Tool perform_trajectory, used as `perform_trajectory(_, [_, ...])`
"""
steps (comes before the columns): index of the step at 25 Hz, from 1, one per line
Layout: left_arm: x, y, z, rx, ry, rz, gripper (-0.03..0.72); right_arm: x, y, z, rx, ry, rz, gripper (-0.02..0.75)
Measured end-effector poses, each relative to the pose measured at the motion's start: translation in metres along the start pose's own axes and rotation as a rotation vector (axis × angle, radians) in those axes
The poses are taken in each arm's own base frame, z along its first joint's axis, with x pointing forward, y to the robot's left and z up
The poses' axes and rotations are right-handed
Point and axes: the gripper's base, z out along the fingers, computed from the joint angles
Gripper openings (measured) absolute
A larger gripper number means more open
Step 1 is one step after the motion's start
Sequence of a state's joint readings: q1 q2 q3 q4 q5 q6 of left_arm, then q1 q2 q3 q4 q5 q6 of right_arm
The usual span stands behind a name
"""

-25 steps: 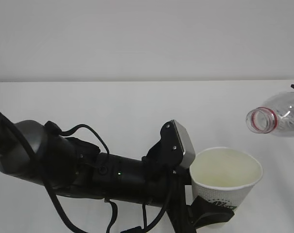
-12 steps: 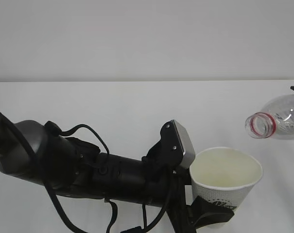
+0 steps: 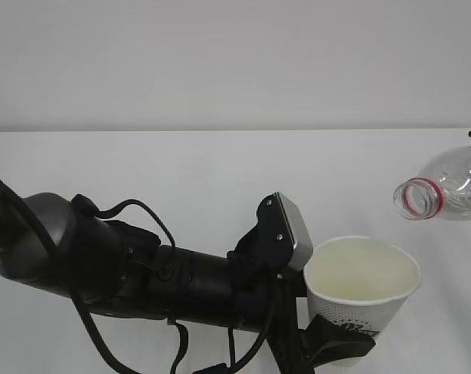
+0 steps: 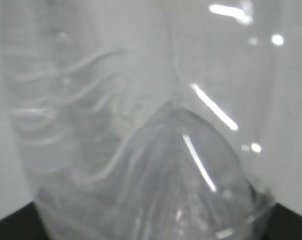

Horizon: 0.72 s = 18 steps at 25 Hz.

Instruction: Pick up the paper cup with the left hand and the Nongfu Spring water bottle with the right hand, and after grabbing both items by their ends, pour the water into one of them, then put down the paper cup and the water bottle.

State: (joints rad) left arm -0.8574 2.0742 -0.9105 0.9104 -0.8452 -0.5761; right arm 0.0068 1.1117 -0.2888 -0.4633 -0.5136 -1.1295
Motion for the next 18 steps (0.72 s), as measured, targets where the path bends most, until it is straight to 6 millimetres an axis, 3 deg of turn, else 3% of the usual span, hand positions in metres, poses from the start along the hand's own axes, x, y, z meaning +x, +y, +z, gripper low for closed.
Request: perform_trajectory(18, [-0.0015, -0.0009, 0.0, 0.01, -0.016, -0.001, 0.519, 0.001, -0.0039, -0.0001, 0.043, 0.012, -0.031, 0.469])
